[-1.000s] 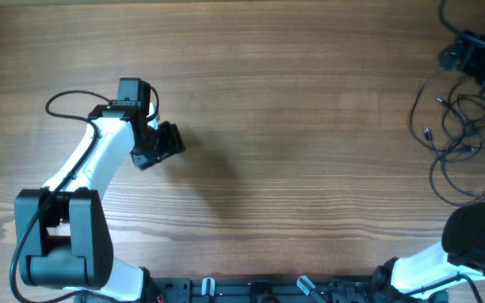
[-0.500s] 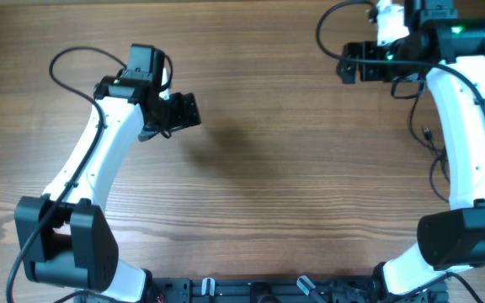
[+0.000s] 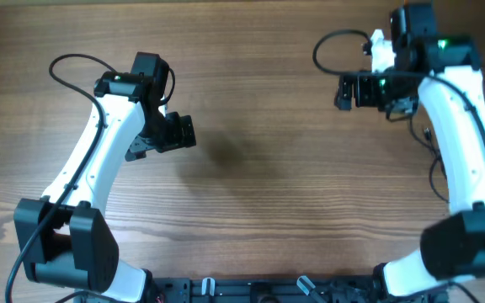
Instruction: Untangle cables
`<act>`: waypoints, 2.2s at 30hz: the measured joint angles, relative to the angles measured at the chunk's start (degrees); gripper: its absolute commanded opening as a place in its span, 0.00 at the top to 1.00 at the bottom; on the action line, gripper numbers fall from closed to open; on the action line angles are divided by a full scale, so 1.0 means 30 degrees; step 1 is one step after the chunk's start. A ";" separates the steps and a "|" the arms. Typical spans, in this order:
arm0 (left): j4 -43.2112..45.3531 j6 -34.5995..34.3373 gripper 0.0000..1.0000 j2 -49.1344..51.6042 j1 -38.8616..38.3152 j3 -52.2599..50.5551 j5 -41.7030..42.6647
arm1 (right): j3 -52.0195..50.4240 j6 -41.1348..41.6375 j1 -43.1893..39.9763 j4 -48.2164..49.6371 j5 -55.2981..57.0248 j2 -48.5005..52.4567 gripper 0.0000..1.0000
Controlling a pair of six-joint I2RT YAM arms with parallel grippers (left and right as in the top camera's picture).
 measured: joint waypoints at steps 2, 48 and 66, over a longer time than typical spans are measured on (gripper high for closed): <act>0.0226 0.0000 0.00 -0.0131 0.0000 -0.0219 0.0007 | -0.1574 0.0007 0.0000 0.0860 0.0029 -0.1173 0.00; 0.6091 0.0058 0.00 -1.3661 0.0000 -0.9100 0.0000 | -1.4819 0.1370 0.0000 0.6506 0.0138 -1.4382 0.00; 0.6113 0.0058 0.00 -1.2794 0.0000 -0.9107 0.0000 | -1.6684 0.1282 0.0000 0.9653 0.0568 -2.4174 0.00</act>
